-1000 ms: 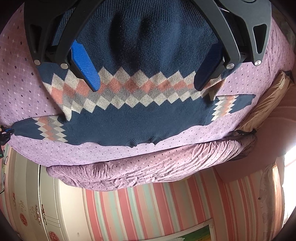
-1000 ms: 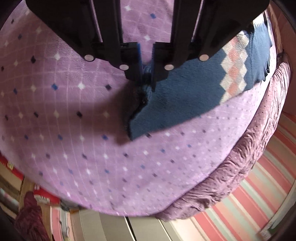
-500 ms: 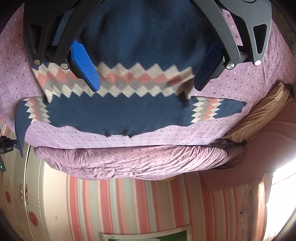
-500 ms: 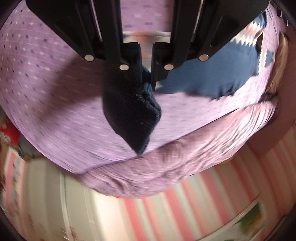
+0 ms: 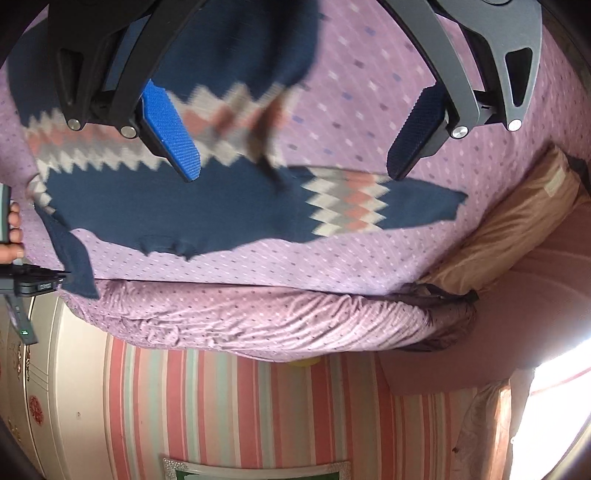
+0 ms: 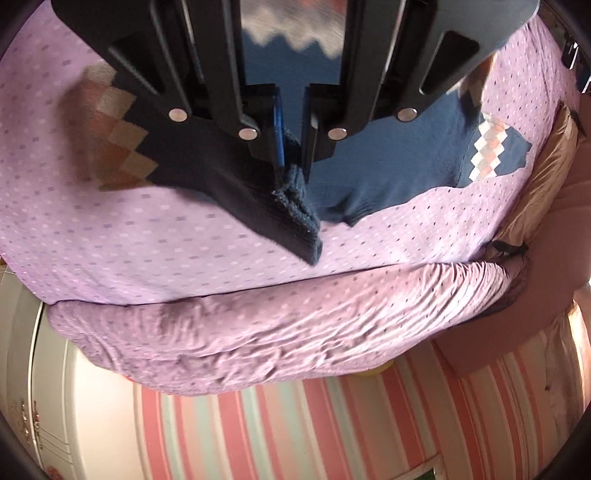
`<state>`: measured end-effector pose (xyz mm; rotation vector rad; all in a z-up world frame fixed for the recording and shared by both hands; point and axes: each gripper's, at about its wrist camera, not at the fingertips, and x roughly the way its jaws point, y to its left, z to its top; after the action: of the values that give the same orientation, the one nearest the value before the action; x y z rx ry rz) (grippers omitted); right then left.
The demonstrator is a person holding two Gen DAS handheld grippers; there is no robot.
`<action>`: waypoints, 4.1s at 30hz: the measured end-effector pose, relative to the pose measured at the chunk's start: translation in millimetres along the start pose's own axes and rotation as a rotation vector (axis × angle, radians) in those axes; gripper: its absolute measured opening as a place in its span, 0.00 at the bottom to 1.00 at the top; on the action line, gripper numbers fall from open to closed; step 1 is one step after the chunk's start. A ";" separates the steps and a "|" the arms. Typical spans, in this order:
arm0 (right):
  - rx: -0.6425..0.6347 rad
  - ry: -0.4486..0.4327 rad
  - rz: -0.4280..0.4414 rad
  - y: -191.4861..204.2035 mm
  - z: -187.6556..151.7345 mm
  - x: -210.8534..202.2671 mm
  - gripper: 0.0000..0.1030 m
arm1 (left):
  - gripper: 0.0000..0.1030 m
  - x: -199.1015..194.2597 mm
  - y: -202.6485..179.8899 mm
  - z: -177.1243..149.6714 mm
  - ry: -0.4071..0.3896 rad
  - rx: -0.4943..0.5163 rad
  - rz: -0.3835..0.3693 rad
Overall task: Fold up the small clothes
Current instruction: 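Lift the held sleeve and fold it across the sweater body, release, then withdraw the right gripper while moving the left gripper toward the other sleeve cuff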
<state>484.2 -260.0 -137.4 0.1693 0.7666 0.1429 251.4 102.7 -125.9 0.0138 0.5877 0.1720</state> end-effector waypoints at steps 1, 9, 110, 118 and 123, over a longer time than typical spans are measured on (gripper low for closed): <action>-0.004 0.009 0.002 19.9 -2.9 16.7 0.07 | 0.97 5.9 10.5 0.6 -0.010 0.004 0.004; -0.072 0.066 0.086 143.6 -41.5 109.5 0.07 | 0.97 45.9 62.7 -10.0 -0.024 -0.008 -0.026; -0.242 -0.116 -0.204 182.2 -176.3 -192.0 0.93 | 0.93 133.7 264.5 -0.1 0.117 -0.065 0.093; -0.320 -0.079 -0.239 198.0 -171.4 -158.3 0.93 | 0.90 211.1 292.0 -22.0 0.169 -0.214 0.083; -0.380 -0.058 -0.271 206.1 -167.9 -144.0 0.93 | 0.91 245.3 304.6 -34.0 0.214 -0.261 0.139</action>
<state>250.5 -69.2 -116.9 -0.2896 0.6847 0.0241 385.4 442.3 -270.3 -0.2194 0.7745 0.3874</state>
